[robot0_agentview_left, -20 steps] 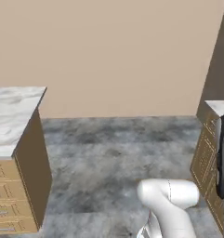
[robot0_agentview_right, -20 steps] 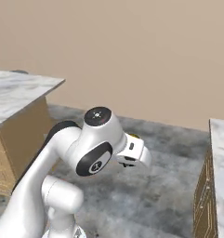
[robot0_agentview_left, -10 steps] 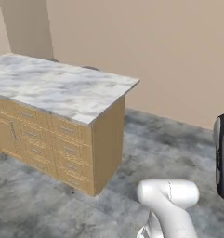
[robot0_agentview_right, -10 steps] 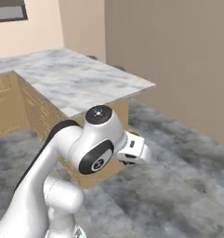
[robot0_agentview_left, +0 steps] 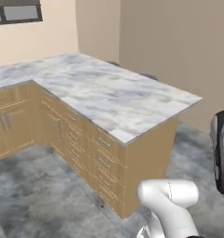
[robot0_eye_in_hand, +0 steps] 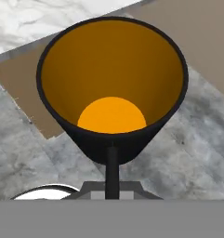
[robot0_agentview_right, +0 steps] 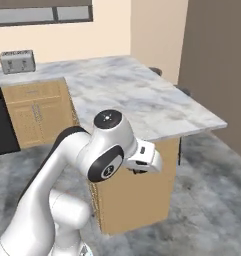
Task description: Clear the mugs and bowl far away from the sink.
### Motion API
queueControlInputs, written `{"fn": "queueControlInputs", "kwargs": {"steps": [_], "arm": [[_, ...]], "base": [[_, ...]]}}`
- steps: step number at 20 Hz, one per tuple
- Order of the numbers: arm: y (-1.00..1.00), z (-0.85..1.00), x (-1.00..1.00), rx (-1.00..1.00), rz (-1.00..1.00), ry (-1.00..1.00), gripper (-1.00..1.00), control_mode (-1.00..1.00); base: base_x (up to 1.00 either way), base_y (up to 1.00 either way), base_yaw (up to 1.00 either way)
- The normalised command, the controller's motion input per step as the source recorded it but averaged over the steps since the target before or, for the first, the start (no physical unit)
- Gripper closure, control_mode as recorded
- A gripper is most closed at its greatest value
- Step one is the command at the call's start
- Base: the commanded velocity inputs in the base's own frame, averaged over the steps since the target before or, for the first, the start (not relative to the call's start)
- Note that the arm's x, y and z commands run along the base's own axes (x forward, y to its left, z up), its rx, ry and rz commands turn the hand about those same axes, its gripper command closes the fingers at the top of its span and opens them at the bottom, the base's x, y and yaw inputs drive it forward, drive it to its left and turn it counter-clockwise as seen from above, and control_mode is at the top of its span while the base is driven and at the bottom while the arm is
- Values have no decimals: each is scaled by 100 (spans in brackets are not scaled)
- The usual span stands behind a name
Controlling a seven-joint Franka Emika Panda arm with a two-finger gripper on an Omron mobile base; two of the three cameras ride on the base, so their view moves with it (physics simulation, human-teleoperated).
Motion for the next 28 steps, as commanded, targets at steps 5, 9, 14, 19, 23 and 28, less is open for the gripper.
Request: {"fn": "queueControlInputs", "kwargs": {"steps": [5,9,14,19,23,28], "arm": [[0,0,0,0,0,0,100,100],[0,0,0,0,0,0,100,100],[0,0,0,0,0,0,100,100],[0,0,0,0,0,0,100,100],[4,-15,37,-1,19,4,100,-100],[14,-23,14,-14,21,16,100,-100]], "base": [[60,-70,50],[50,-63,46],[67,-56,48],[77,-36,39],[21,-3,8],[0,0,0]]}}
